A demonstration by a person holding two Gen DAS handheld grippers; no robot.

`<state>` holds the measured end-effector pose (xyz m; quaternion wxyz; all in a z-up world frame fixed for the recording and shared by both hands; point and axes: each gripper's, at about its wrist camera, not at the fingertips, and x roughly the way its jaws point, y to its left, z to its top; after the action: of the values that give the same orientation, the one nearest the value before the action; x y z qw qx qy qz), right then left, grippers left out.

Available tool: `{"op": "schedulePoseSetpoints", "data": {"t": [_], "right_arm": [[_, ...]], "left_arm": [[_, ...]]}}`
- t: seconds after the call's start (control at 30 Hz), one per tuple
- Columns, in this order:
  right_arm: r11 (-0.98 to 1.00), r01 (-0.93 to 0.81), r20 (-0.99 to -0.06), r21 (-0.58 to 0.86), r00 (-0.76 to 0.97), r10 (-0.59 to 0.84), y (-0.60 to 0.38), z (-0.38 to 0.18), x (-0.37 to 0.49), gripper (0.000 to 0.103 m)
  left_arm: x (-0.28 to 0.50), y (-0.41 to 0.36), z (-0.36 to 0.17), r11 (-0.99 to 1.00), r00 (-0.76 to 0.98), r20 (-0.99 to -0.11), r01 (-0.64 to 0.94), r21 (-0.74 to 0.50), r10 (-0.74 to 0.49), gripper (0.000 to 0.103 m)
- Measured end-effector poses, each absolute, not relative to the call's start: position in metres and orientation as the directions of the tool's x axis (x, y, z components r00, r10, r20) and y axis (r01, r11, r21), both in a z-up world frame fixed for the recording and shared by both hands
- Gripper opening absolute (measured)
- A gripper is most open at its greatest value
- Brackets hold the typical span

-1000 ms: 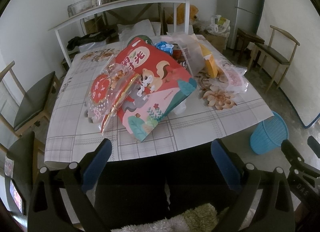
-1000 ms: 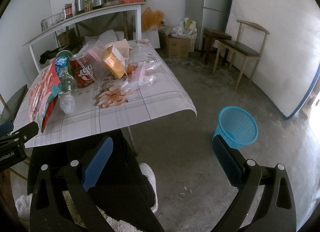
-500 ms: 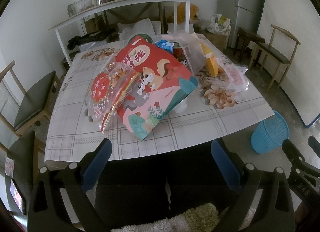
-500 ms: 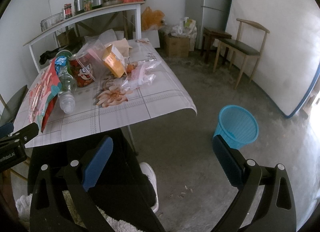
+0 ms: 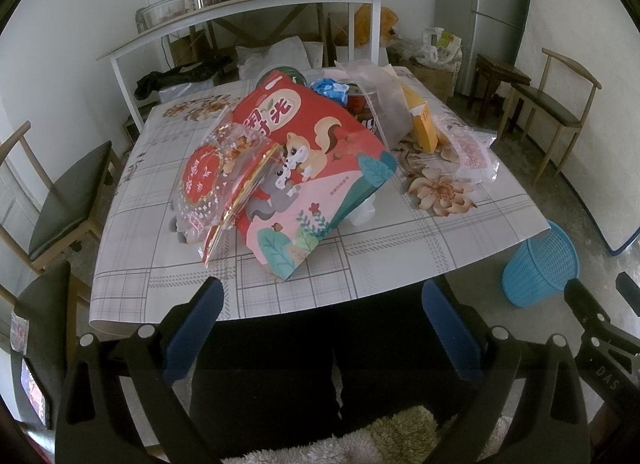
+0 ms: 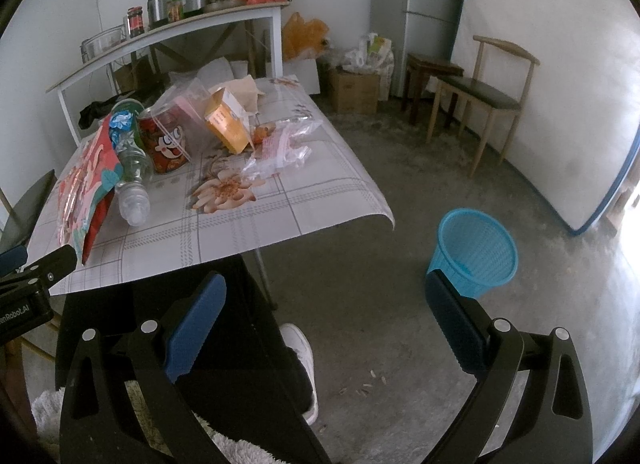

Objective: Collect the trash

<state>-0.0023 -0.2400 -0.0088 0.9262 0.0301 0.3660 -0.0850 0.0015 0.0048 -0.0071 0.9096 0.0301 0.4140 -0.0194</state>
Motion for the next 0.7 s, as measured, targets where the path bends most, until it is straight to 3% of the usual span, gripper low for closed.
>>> {"op": "schedulePoseSetpoints", "data": {"t": [0.7], "right_arm": [[0.984,0.176,-0.679,-0.004,0.722,-0.132,-0.236,-0.012,-0.005,0.095]], "left_arm": [[-0.001,0.016,-0.011,0.996,0.673,-0.739,0.077,0.034,-0.027,0.097]]}}
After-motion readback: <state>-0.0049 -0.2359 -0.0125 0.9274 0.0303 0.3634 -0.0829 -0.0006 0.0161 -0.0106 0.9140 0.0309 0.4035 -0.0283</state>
